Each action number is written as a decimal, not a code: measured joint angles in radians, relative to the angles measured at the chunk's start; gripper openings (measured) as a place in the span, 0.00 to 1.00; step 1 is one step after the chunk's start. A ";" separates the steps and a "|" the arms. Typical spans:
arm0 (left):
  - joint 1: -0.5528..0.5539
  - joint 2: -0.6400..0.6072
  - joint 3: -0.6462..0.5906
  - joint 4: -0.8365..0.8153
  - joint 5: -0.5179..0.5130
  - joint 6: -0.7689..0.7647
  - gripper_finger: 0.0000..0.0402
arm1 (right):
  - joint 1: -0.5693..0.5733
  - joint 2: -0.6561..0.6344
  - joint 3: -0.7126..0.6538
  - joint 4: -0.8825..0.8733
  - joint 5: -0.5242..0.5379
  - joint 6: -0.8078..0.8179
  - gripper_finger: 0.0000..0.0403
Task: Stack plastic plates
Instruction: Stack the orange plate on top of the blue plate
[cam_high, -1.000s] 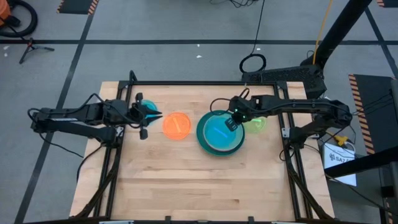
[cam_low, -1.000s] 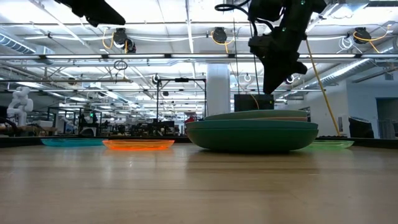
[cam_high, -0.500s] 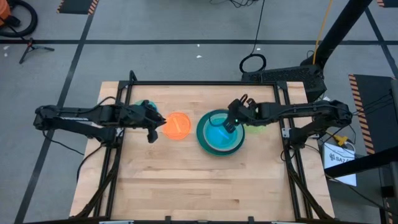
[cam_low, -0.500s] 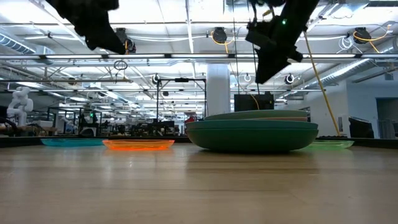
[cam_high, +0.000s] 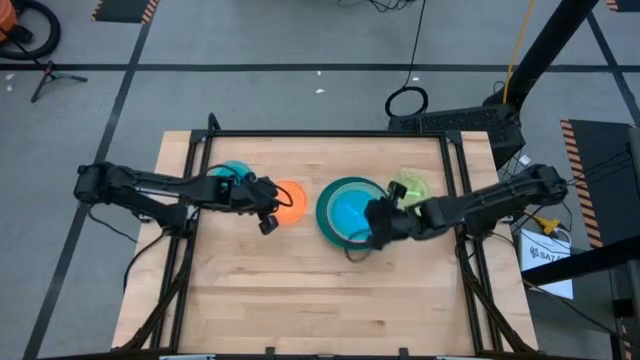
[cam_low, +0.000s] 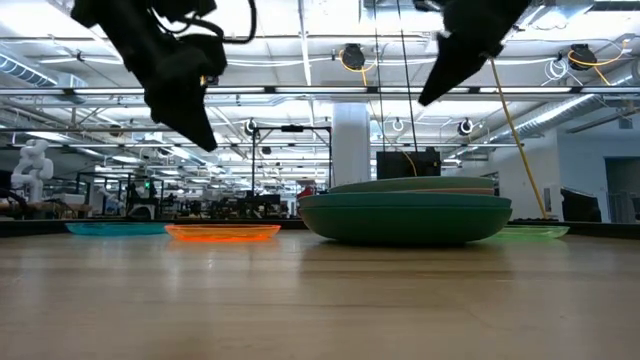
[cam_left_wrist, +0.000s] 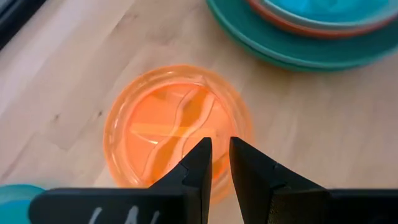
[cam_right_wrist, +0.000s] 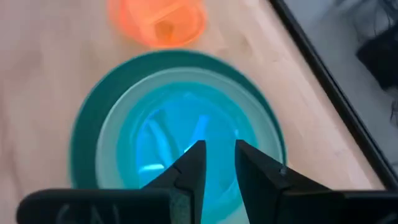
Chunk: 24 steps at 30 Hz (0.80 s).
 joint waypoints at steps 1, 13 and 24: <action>0.005 0.016 0.000 0.011 -0.008 -0.017 0.16 | 0.016 -0.004 0.000 -0.011 0.000 -0.010 0.19; 0.224 0.185 0.012 0.009 0.104 -0.138 0.16 | 0.091 -0.072 0.000 -0.077 0.056 -0.024 0.19; 0.391 0.294 0.131 -0.052 0.123 -0.008 0.16 | 0.091 -0.076 0.000 -0.080 0.057 -0.055 0.19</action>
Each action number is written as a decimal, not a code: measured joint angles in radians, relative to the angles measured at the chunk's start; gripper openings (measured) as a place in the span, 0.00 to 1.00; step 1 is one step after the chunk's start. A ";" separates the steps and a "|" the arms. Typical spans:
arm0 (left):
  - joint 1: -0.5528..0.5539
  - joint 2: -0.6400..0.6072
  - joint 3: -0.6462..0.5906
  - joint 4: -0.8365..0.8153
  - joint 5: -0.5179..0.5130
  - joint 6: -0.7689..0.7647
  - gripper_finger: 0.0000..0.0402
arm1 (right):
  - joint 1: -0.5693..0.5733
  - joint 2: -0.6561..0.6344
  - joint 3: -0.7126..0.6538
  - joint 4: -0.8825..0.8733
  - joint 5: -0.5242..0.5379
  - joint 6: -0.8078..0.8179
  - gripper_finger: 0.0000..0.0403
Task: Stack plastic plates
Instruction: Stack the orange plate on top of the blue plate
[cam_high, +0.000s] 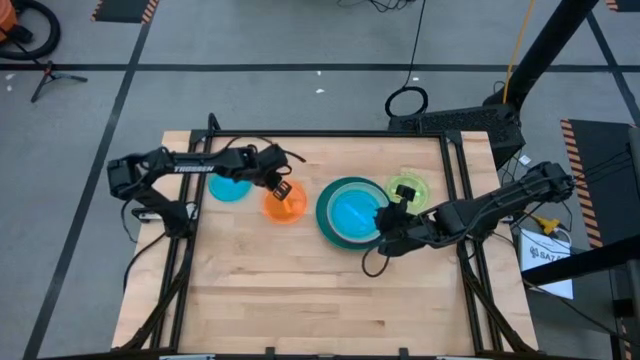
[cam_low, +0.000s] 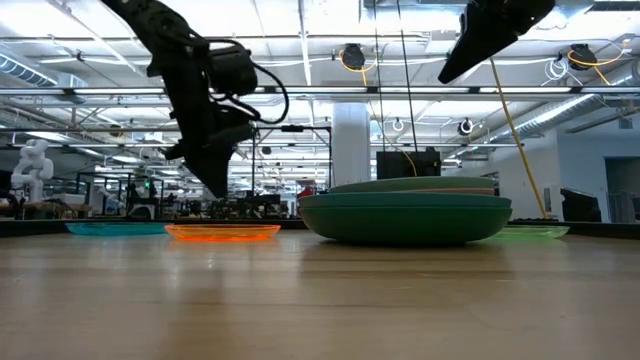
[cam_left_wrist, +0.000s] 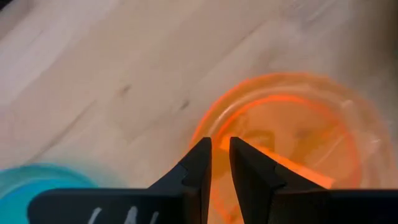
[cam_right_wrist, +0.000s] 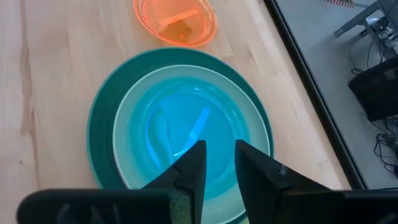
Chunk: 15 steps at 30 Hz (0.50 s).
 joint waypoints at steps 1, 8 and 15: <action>0.008 0.010 0.009 -0.028 0.000 0.001 0.17 | 0.000 0.000 0.000 0.000 0.000 -0.005 0.19; 0.037 0.054 0.026 -0.069 0.030 0.042 0.31 | 0.000 0.000 0.000 -0.013 0.001 -0.010 0.19; 0.056 0.083 0.024 -0.065 0.032 0.066 0.44 | 0.000 0.000 0.000 -0.018 0.001 -0.008 0.19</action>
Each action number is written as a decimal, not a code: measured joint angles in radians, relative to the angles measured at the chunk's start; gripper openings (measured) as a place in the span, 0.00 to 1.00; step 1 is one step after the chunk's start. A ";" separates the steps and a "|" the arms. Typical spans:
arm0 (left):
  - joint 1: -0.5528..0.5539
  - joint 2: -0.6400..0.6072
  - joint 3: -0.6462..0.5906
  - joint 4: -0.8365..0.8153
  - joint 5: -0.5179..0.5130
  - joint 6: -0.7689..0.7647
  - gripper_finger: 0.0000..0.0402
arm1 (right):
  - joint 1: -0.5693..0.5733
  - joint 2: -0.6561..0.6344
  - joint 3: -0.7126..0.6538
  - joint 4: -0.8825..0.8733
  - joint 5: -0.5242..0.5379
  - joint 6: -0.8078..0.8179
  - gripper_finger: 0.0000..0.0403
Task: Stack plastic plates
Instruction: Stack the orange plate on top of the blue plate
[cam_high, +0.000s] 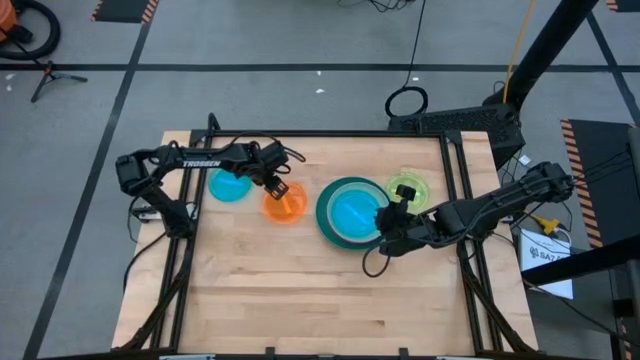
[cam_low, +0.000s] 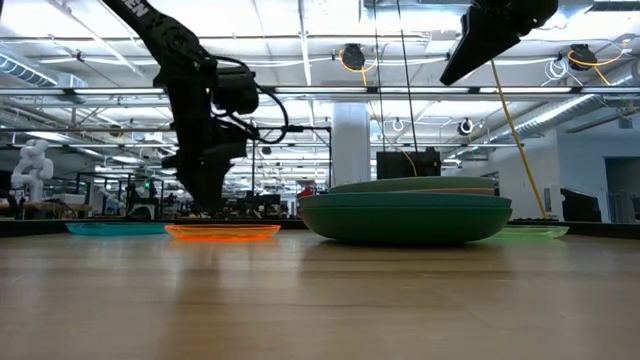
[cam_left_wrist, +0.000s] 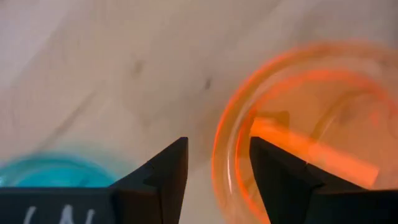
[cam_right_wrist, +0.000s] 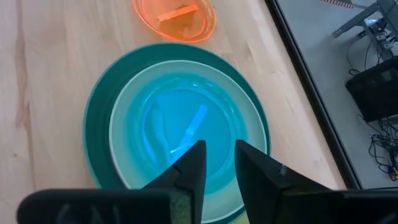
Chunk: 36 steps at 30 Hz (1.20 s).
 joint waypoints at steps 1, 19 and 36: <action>0.002 0.007 0.003 0.017 0.000 0.004 0.44 | 0.000 0.000 0.000 -0.001 0.000 0.002 0.19; 0.024 0.074 0.001 0.052 0.046 0.035 0.45 | 0.000 0.000 0.000 -0.035 0.021 0.035 0.19; 0.024 0.081 0.000 0.047 0.047 0.039 0.45 | 0.000 0.000 0.000 -0.038 0.021 0.043 0.19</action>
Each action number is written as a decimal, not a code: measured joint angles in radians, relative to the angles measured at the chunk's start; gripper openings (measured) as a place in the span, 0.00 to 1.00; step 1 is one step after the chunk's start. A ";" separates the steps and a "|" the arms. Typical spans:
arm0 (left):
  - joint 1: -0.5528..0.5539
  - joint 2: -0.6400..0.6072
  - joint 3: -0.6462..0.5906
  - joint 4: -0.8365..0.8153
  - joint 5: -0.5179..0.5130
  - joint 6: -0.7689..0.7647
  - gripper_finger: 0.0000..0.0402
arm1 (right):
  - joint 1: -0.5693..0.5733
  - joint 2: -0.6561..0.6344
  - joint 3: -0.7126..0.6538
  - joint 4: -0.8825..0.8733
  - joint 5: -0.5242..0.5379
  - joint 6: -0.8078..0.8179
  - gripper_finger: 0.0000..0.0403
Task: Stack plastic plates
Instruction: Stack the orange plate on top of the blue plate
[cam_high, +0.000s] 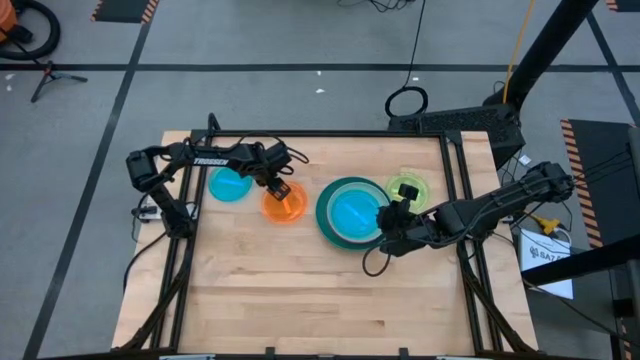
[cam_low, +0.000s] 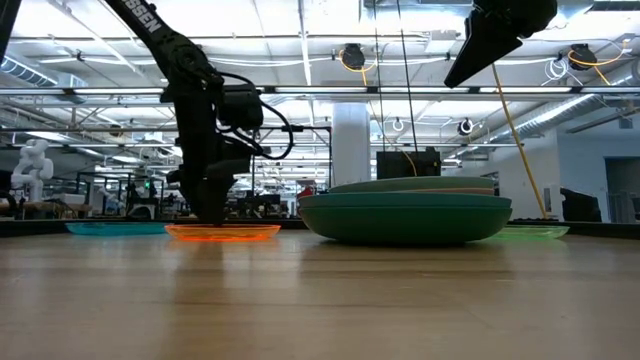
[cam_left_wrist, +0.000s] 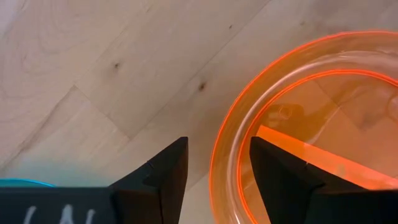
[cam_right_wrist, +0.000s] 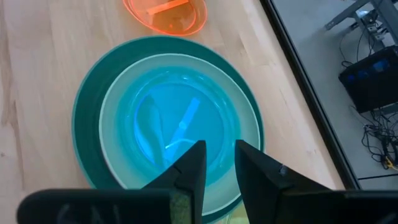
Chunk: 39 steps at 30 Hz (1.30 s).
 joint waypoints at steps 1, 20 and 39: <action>0.000 0.000 0.000 0.000 0.000 -0.001 0.45 | 0.000 0.000 0.000 0.000 0.000 0.000 0.19; 0.000 0.000 0.000 0.010 0.000 0.000 0.45 | 0.000 0.000 0.000 0.000 0.000 0.000 0.19; 0.000 0.000 0.000 0.008 -0.036 0.002 0.45 | 0.000 0.000 0.000 0.000 0.000 0.000 0.19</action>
